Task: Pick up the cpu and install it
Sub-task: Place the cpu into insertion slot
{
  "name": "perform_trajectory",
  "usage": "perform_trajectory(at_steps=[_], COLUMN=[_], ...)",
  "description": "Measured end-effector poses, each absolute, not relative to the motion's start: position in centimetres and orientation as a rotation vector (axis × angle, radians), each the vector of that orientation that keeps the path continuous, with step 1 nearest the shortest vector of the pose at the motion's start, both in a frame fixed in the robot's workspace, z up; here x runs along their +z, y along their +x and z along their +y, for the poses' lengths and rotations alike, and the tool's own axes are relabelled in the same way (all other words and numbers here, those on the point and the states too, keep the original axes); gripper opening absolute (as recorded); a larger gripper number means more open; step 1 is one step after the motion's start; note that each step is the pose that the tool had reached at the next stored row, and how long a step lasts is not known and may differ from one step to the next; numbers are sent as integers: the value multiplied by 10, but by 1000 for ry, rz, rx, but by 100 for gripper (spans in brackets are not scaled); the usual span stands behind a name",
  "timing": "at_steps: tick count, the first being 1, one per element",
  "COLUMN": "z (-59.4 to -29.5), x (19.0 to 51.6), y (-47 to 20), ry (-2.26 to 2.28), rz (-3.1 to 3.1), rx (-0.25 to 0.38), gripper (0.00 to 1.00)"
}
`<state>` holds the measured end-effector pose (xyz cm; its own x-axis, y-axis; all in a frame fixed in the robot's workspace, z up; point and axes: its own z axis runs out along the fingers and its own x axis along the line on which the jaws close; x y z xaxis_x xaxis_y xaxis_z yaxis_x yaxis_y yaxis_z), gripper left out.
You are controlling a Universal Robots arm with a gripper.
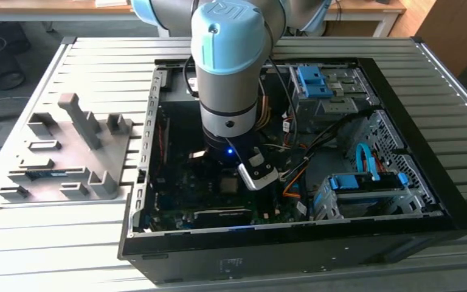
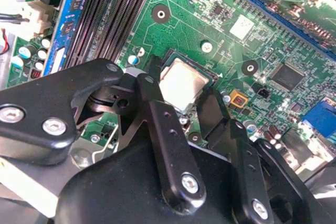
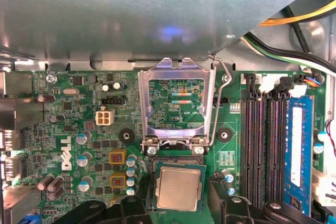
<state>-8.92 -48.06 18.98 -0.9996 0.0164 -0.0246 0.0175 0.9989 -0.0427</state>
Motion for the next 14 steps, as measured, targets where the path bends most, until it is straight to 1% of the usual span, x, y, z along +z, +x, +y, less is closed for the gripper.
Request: perform_trajectory(at_steps=[5,6,7,8,14], z=[-481,-481,-481,-481,-481], x=[190,190,190,190,190], y=[-89,-89,-89,-89,-89], ry=[26,26,27,26,26], rz=[3116,3117,3117,3117,3116], rx=[-66,-67,-66,-66,-65], gripper=[53,47,47,44,44])
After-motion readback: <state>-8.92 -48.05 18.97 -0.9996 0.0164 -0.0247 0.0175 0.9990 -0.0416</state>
